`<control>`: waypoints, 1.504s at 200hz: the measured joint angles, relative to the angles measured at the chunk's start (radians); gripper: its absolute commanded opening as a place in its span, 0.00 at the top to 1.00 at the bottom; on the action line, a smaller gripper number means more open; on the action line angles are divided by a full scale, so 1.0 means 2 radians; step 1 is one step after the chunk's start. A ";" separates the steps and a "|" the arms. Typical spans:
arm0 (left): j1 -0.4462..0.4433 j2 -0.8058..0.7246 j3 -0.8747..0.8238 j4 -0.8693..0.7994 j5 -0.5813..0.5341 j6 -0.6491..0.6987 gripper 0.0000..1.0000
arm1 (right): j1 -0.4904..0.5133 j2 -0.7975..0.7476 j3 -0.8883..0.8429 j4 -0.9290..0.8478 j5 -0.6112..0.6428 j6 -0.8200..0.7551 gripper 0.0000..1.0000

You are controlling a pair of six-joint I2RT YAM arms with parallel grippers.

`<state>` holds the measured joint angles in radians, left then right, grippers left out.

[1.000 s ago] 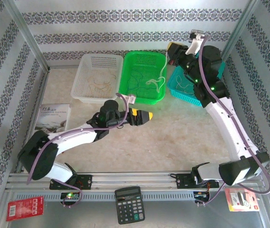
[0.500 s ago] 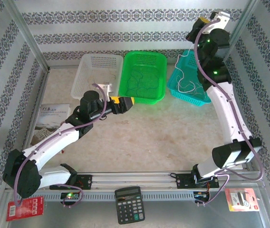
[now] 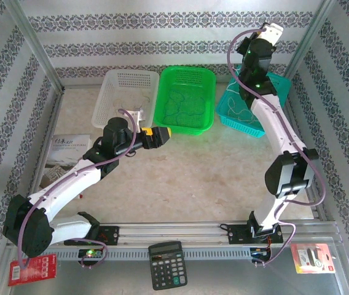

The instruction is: Untangle the cables

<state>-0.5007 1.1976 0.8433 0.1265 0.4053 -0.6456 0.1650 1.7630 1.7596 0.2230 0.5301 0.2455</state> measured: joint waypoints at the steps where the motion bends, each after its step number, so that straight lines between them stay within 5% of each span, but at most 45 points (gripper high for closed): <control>1: 0.000 0.000 0.000 0.000 0.000 0.000 0.00 | 0.000 0.001 0.000 0.001 0.001 0.000 1.00; 75: 0.009 -0.006 0.000 -0.022 0.000 0.005 0.00 | -0.030 0.097 0.031 0.043 0.052 -0.033 1.00; 137: 0.009 -0.010 -0.001 -0.025 -0.002 0.005 0.00 | -0.058 0.099 -0.036 0.027 0.056 -0.018 1.00; 194: 0.016 -0.019 -0.001 -0.036 -0.017 0.005 0.00 | -0.068 0.093 -0.083 -0.049 -0.009 0.011 0.34; 258: 0.028 -0.066 -0.007 -0.068 -0.040 0.007 0.00 | -0.065 0.011 -0.152 -0.125 -0.082 0.038 0.20; 301: 0.054 -0.113 -0.010 -0.103 -0.126 0.039 0.00 | -0.032 -0.105 -0.221 -0.117 -0.123 0.051 0.14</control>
<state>-0.3920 0.9722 0.8223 -0.0792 0.1543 -0.5682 0.1009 1.5524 1.3178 -0.0109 0.2836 0.3473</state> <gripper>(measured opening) 0.998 0.844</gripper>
